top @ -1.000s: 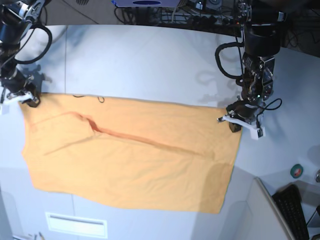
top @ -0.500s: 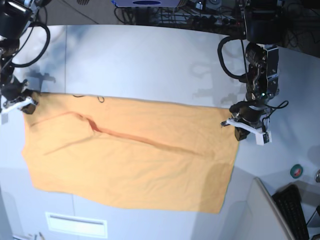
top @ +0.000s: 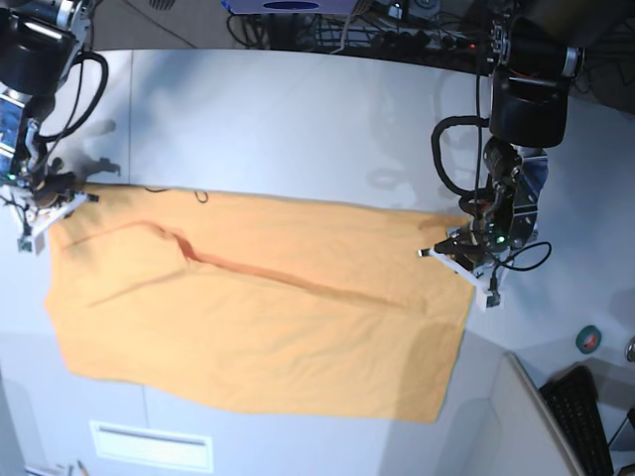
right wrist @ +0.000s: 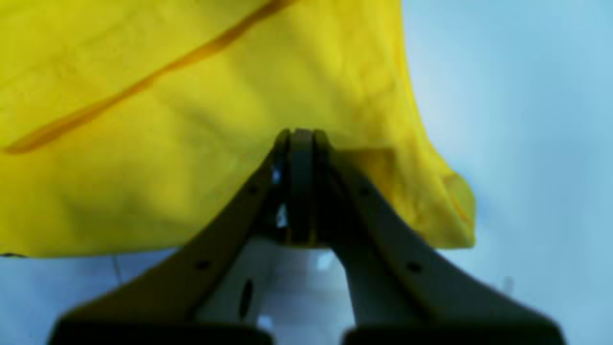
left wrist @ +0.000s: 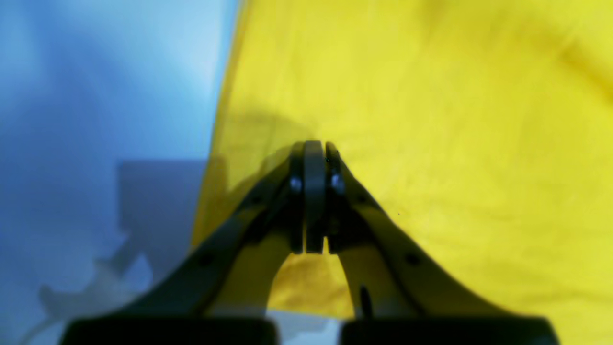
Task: Layout the t-shirt on the table in an organized manner, then fold the t-shirt properly
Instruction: 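Regrasp the folded edge with both grippers and drag it away from the hem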
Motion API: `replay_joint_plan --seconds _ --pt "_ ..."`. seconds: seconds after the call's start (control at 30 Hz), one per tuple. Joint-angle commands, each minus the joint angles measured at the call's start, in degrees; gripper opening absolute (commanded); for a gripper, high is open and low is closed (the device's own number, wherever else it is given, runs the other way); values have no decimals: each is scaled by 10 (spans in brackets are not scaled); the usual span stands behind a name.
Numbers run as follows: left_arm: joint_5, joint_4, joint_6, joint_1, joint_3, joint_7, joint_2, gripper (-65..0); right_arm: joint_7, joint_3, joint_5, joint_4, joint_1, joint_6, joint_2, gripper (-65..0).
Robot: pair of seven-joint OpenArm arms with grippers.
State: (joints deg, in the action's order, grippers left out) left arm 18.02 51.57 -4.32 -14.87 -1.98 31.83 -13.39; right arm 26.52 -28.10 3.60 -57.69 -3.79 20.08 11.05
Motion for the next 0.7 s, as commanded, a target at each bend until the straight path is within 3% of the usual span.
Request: replay_joint_plan --seconds 0.0,0.2,0.43,0.67 --pt "-23 2 -25 -3 2 35 -9 -650 -2 -2 -15 -7 -9 0 3 -650" --pt "-30 18 -28 20 1 82 -19 -650 -2 -5 -47 -8 9 1 -4 -650" --pt "-30 90 -28 89 1 84 -29 -650 -2 -6 -48 -29 68 1 -5 -650" --pt "-30 156 -28 164 3 84 -30 -650 0 -6 -50 -132 158 1 -35 -650"
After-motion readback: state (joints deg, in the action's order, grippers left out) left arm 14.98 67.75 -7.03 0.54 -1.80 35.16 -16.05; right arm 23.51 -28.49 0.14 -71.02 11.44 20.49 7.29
